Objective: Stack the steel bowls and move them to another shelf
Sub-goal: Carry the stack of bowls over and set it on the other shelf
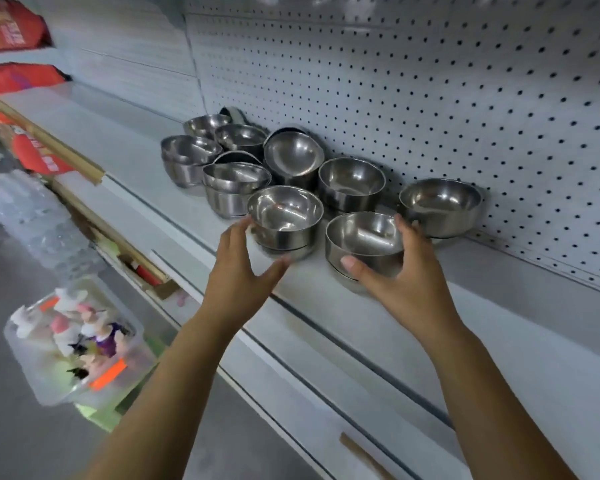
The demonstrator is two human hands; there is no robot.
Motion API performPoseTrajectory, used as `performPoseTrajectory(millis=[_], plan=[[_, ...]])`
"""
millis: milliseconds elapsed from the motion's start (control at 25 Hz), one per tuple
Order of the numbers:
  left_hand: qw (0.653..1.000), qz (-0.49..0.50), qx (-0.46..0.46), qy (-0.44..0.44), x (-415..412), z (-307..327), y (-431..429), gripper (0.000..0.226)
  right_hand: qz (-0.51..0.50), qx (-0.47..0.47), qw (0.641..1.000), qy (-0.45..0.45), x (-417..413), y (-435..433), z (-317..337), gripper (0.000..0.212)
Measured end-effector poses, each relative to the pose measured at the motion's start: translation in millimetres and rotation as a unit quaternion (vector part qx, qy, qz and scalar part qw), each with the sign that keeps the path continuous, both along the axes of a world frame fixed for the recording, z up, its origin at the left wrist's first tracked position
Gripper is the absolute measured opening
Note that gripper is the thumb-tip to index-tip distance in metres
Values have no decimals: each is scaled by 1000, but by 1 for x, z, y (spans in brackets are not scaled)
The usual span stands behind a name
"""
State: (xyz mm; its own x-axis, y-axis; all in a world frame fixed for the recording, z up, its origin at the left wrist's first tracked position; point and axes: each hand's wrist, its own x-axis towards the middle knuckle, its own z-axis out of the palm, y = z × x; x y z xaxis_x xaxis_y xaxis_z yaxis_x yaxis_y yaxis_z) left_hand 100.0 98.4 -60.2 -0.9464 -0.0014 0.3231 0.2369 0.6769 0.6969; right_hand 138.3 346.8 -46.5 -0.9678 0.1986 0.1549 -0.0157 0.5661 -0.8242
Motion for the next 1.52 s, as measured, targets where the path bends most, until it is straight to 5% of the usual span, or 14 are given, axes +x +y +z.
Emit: performPoseTrajectory(millis=[440, 960, 1360, 1520], plan=[[973, -156, 170, 18, -80, -44, -15, 101, -214, -26, 975, 50, -9, -49, -15, 85], [957, -254, 137, 20, -109, -50, -5, 109, -368, -66, 916, 148, -24, -79, -11, 64], [950, -265, 163, 35, -111, -55, -6, 103, -488, -78, 839, 227, 54, -132, -36, 80], [948, -270, 161, 49, -111, -56, -8, 102, -497, -56, 846, 187, 74, -145, -54, 85]])
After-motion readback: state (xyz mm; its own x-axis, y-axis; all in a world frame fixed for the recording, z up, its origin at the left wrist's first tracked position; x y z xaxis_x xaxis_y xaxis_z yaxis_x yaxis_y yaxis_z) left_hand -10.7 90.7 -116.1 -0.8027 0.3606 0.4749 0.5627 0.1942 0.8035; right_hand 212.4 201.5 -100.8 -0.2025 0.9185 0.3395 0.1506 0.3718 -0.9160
